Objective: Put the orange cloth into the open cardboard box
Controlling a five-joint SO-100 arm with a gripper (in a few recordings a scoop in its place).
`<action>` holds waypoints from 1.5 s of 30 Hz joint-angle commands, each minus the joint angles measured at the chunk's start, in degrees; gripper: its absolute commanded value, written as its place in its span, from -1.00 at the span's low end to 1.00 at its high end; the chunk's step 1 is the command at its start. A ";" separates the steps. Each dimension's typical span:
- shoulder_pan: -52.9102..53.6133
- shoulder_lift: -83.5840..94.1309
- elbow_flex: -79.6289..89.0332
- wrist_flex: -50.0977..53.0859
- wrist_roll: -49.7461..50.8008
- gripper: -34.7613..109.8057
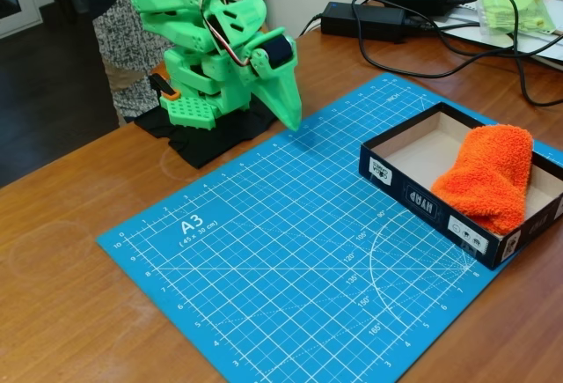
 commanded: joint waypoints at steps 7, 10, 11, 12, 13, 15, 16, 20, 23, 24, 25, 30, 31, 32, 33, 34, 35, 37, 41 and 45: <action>2.64 0.44 0.79 0.26 1.32 -0.53; 2.02 0.44 0.79 0.26 0.97 -0.53; 1.49 0.44 0.79 0.26 0.62 -0.53; 0.53 0.44 0.79 0.26 0.09 -0.53; 0.18 0.44 0.79 0.26 -0.09 -0.53; 0.88 0.44 0.79 0.26 0.18 -0.53; 0.53 0.44 0.79 0.35 0.00 -0.53; -0.53 0.44 0.79 0.35 -0.88 -0.53; 0.00 0.44 0.79 0.35 -0.44 -0.53; 0.00 0.44 0.79 0.35 -0.44 -0.53; -0.35 0.44 0.79 0.35 -0.62 -0.53; -2.11 0.44 0.88 0.26 -1.93 -0.53; -2.72 0.44 0.88 0.26 -2.20 -0.53; -3.16 0.44 0.88 0.26 -2.37 -0.53; -3.16 0.44 0.88 0.26 -2.37 -0.53; -2.46 0.44 0.88 0.26 -1.85 -0.53; -1.23 0.44 0.88 0.26 -1.23 -0.53; 0.53 0.53 0.88 0.35 -0.26 -0.53; -4.13 0.53 0.88 0.26 -3.16 -0.53; -7.73 0.53 0.97 0.09 -5.27 -0.53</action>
